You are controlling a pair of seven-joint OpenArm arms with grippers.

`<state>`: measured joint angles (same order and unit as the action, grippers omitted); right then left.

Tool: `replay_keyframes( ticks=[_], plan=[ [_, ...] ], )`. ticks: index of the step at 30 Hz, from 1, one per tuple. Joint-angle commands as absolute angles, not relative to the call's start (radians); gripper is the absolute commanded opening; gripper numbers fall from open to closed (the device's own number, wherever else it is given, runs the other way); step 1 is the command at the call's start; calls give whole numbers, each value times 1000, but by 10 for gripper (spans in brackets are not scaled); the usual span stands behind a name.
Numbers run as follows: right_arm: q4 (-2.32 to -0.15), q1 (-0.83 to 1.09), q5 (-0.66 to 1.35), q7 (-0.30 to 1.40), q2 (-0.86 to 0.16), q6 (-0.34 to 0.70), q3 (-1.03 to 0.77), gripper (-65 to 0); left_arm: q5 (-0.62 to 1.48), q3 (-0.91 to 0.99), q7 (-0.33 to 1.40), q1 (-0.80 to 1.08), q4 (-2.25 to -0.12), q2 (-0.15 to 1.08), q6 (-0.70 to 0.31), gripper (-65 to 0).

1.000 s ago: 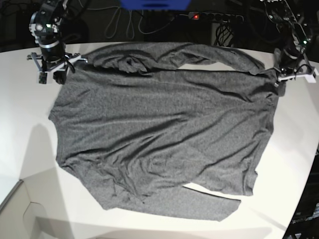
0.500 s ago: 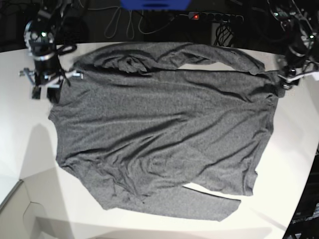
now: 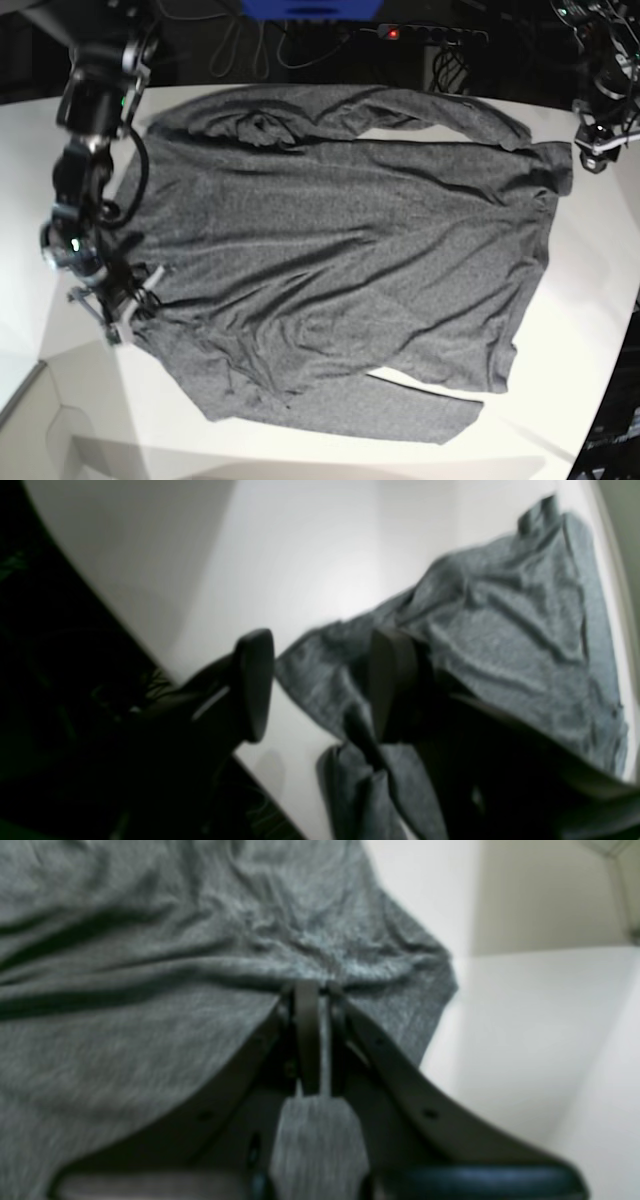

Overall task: Layout the t-shirt on the table in an organized manner, then fold the t-shirt properly
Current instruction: 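Move the right gripper down along the shirt side and grasp the hem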

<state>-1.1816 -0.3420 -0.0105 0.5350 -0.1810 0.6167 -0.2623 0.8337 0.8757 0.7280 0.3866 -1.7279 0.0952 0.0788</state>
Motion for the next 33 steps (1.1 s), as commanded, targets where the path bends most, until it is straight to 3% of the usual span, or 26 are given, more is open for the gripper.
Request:
replay_keyframes(
  ticks=[1,8,13,17,23,27,33],
  plan=[
    [-1121,-427,4,501,-205,615,-254,-635,846,881,708,403,-1756,110,73,-345],
    [-526,-685,2,173,-283,615,-249,-635,848,892,702,489,-1788,108,73,-345],
    [-303,-722,1,-24,-294,611,-249,-635,848,978,708,489,-1787,56,71,-344],
    [-255,-704,1,-102,-291,573,-249,-635,848,1006,708,487,-1787,45,71,-344],
    [-252,-696,1,-127,-292,305,-248,-635,848,1007,708,492,-1787,48,71,-344],
    [-255,-700,1,-128,-294,188,-248,-635,848,1007,708,489,-1787,48,71,-344],
    [-262,-705,1,-162,-291,176,-249,-635,848,1003,710,490,-1787,47,71,-344]
  ],
)
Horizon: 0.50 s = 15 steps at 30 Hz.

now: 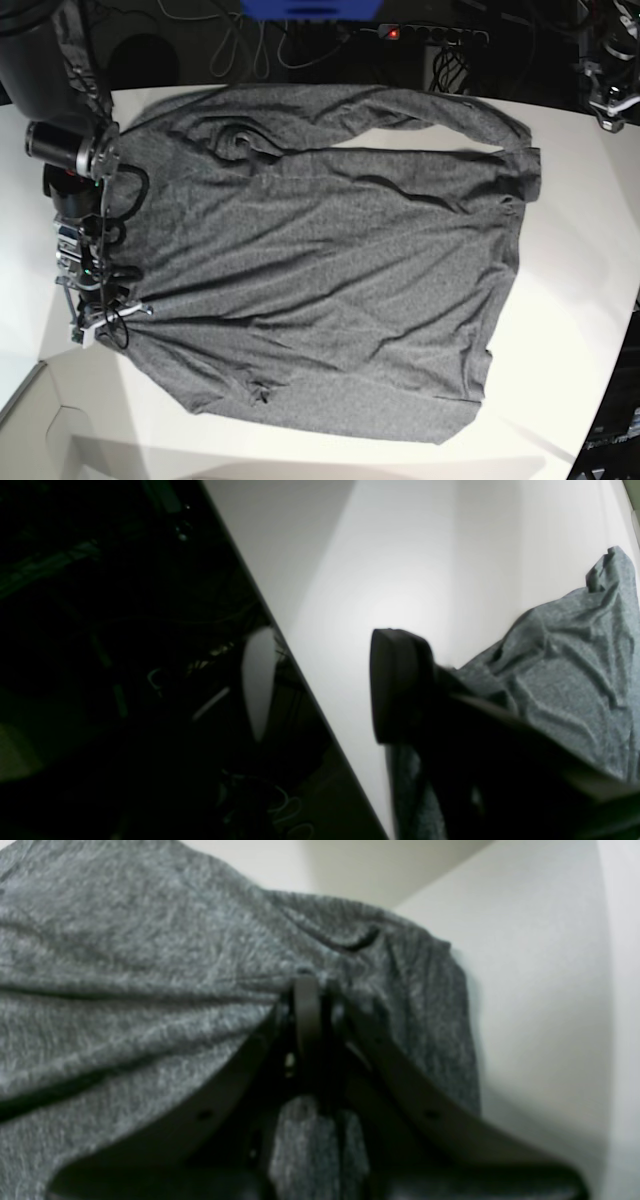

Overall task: Layout the t-shirt on the table in an organized manner, then fold the t-shirt properly
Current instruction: 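Move the right gripper down along the shirt side and grasp the hem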

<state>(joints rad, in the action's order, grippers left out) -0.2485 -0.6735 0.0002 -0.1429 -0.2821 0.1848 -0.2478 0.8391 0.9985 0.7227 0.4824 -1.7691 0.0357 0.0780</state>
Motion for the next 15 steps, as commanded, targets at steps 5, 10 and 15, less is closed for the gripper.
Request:
replay_keyframes(
  ticks=[5,10,15],
  plan=[
    [-323,-696,2,-288,-271,176,-254,-635,848,1000,710,493,-1797,28,71,-342],
    [-478,-639,4,-298,-269,176,-255,-635,848,1000,711,495,-1873,-2,71,-319],
    [-668,-510,5,-297,-269,176,-255,-594,848,955,842,487,-1923,-10,71,-249]
  ],
)
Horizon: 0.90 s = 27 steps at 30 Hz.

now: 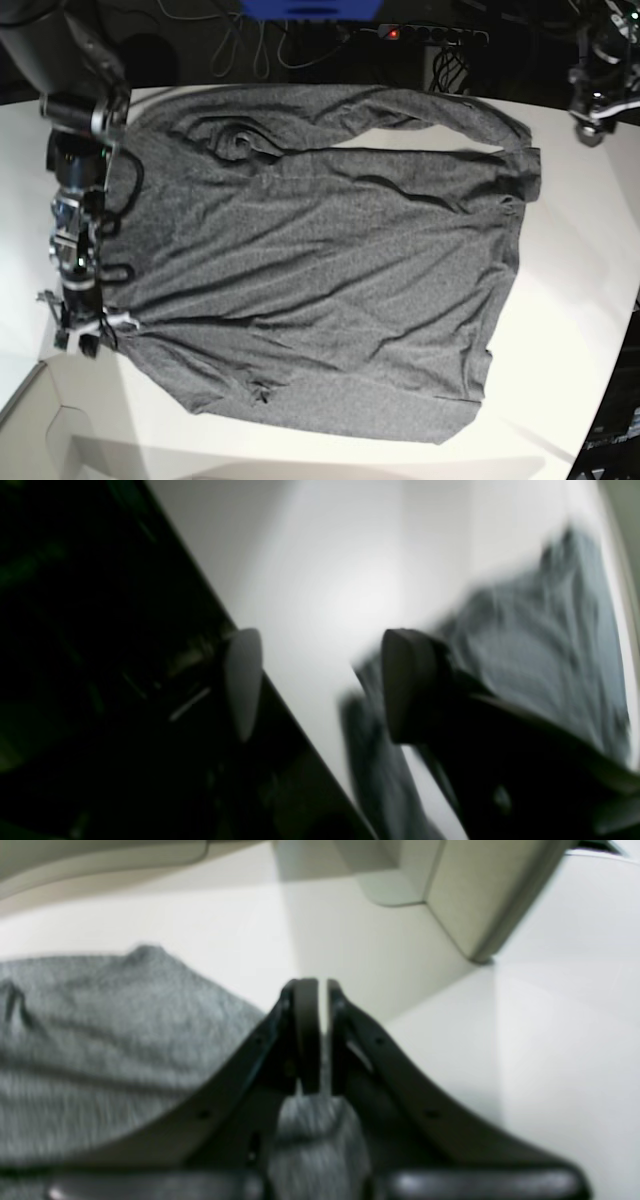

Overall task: Layout the t-shirt on the table in an organized manner, then fold the t-shirt properly
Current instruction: 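Move the right gripper down along the shirt side and grasp the hem, then grasp the sleeve end with the left gripper and the shirt corner with the right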

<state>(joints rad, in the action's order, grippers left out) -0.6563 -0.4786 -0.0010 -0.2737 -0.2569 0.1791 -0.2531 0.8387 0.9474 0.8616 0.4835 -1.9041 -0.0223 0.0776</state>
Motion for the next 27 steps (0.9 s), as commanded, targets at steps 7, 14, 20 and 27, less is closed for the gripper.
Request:
replay_keyframes(
  ticks=[7,14,20,27],
  plan=[
    [-1056,-242,38,-145,-248,176,-298,-456,811,826,872,444,-1879,-8,71,-214],
    [-1371,-2,176,16,-168,176,-398,-453,702,713,875,395,-1853,-10,73,-216],
    [-1471,119,199,28,-147,177,-412,-453,665,664,874,394,-1853,-8,73,-217],
    [-1475,148,199,28,-142,177,-414,-453,674,657,869,395,-1816,-7,71,-375]
  ],
)
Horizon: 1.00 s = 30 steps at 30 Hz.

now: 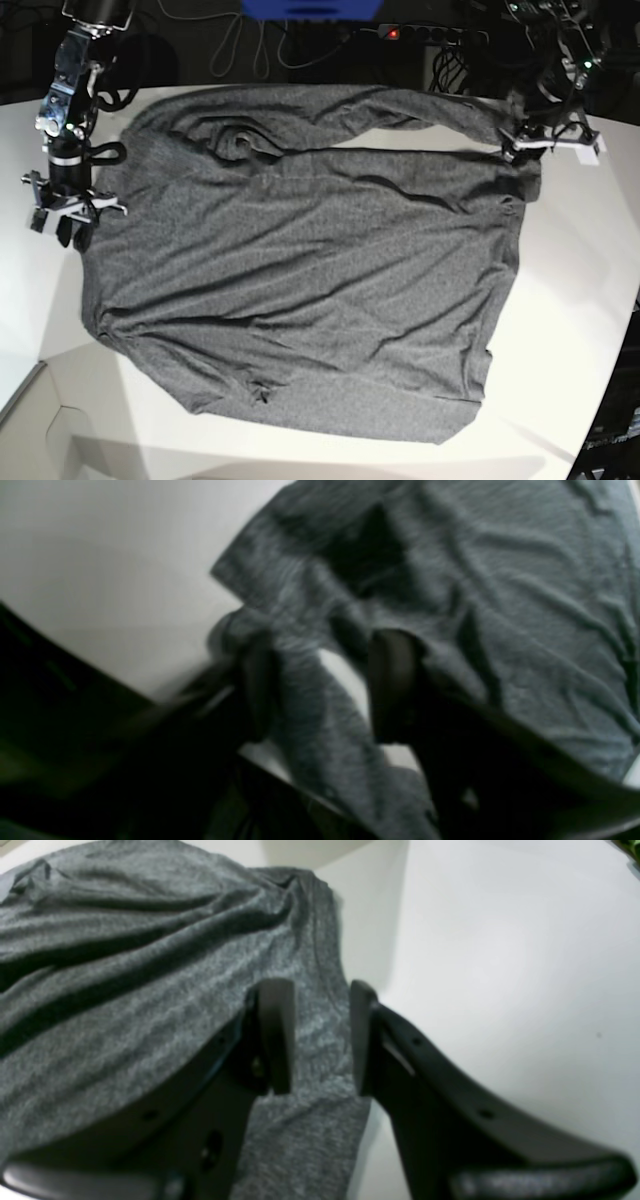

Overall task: Layout the t-shirt on the table in an organized manner, then fold the t-shirt properly
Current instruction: 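Grasp the sleeve end with the left gripper and the shirt corner with the right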

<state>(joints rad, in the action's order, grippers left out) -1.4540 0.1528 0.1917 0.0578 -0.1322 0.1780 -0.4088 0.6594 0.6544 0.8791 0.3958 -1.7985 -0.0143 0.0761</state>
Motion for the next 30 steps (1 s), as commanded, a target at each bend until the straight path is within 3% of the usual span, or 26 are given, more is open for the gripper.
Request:
replay_keyframes(
  ticks=[1,9,16,22,30],
  plan=[
    [-1475,148,199,28,-142,177,-414,-453,674,657,869,395,-1811,-7,71,-373],
    [-1475,148,199,28,-142,177,-414,-453,673,657,875,395,-1810,-7,71,-394],
    [-1475,148,199,28,-142,177,-414,-453,674,657,877,395,-1810,-8,71,-650],
    [-1475,148,199,28,-142,177,-414,-453,699,674,874,406,-1856,-8,71,-648],
    [-1477,177,199,28,-120,177,-383,-452,908,912,877,432,-1943,-7,71,-648]
  ],
)
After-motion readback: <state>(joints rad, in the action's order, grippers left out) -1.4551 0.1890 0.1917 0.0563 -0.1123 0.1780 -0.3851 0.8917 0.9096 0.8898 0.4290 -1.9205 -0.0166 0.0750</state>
